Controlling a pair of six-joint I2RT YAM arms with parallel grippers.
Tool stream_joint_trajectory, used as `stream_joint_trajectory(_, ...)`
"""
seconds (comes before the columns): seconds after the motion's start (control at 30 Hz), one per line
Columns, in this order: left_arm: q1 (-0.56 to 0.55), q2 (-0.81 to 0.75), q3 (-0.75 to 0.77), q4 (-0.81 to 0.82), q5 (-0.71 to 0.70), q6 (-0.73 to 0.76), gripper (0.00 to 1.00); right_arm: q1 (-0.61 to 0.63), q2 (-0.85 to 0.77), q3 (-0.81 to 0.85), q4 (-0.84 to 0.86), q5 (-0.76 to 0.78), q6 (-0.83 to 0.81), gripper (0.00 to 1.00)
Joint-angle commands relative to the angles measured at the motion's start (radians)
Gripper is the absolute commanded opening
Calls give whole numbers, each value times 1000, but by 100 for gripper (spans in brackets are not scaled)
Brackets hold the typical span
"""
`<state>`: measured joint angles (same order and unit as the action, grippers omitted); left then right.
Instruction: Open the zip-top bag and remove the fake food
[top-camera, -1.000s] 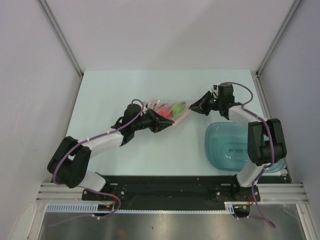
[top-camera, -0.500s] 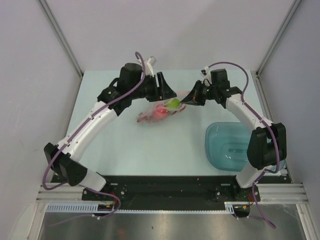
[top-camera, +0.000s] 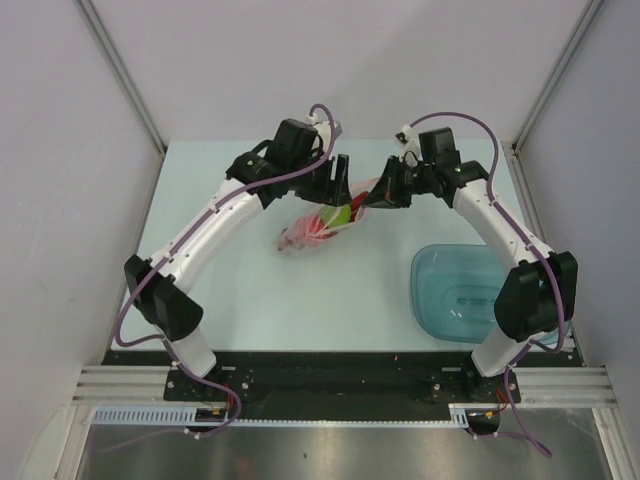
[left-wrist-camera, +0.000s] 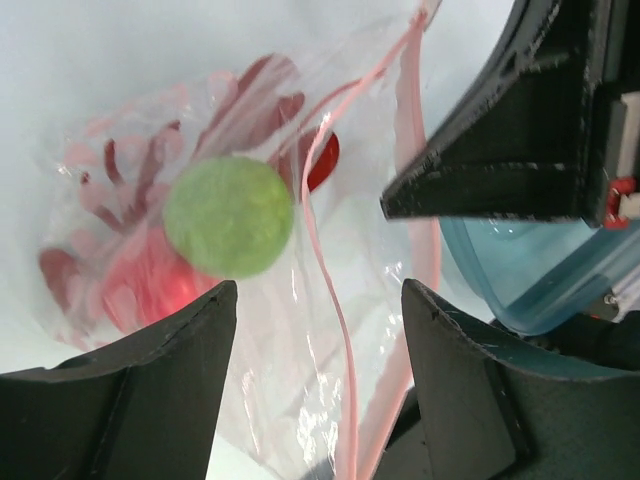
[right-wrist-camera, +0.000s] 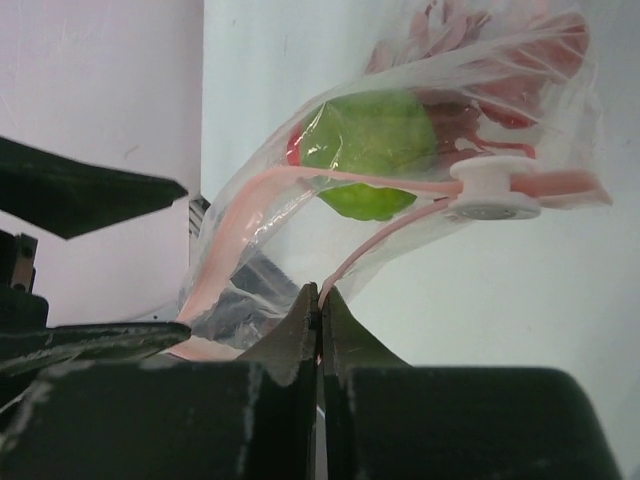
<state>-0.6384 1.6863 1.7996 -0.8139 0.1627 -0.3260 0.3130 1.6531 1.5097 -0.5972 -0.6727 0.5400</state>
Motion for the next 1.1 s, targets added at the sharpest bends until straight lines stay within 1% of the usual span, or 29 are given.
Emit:
stream_joint_trajectory(0.0, 0, 67, 107, -33, -35, 122, 72, 12, -4, 76, -62, -57, -38, 0)
stream_joint_trajectory(0.07, 2, 99, 156, -50, -43, 149, 71, 21, 8, 92, -102, -53, -52, 0)
stream_joint_trajectory(0.1, 2, 122, 165, -56, -51, 153, 70, 29, 11, 104, -110, -51, -52, 0)
stream_joint_trajectory(0.17, 2, 131, 140, -30, -54, 177, 68, 41, 11, 106, -102, -50, -52, 0)
stream_joint_trajectory(0.27, 3, 148, 122, 4, -62, 193, 60, 57, 11, 122, -116, -16, -61, 0)
stream_joint_trajectory(0.3, 5, 159, 135, -4, -20, 193, 56, 57, 11, 130, -124, 1, -57, 0)
stream_joint_trajectory(0.37, 5, 177, 162, -16, 24, 188, 52, 58, -2, 127, -113, 1, -42, 0)
stream_joint_trajectory(0.4, 5, 176, 161, -8, 46, 189, 43, 58, -3, 126, -108, 1, -40, 0)
stream_joint_trajectory(0.47, 6, 164, 129, 12, 38, 183, 31, 60, 0, 124, -116, 16, -49, 0)
stream_joint_trajectory(0.5, 8, 158, 124, 22, 32, 182, 21, 58, 10, 126, -124, 21, -64, 0)
stream_joint_trajectory(0.57, 16, 141, 106, 38, 15, 173, 14, 54, 20, 130, -147, 27, -80, 0)
stream_joint_trajectory(0.6, 17, 135, 103, 47, 8, 166, 5, 52, 23, 132, -153, 30, -89, 0)
stream_joint_trajectory(0.63, 22, 128, 106, 53, -6, 154, 0, 49, 28, 136, -177, 36, -115, 0)
stream_joint_trajectory(0.73, 28, 112, 132, 48, -29, 131, 0, 28, 46, 179, -266, 85, -152, 0)
stream_joint_trajectory(0.8, 28, 101, 136, 56, -40, 105, 0, 11, 43, 182, -291, 136, -167, 0)
stream_joint_trajectory(1.0, 28, 84, 52, 152, 31, 21, 0, 0, 40, 139, -366, 263, -244, 0)
stream_joint_trajectory(1.07, 29, 92, 47, 150, 47, 5, 0, -3, 42, 145, -407, 295, -250, 0)
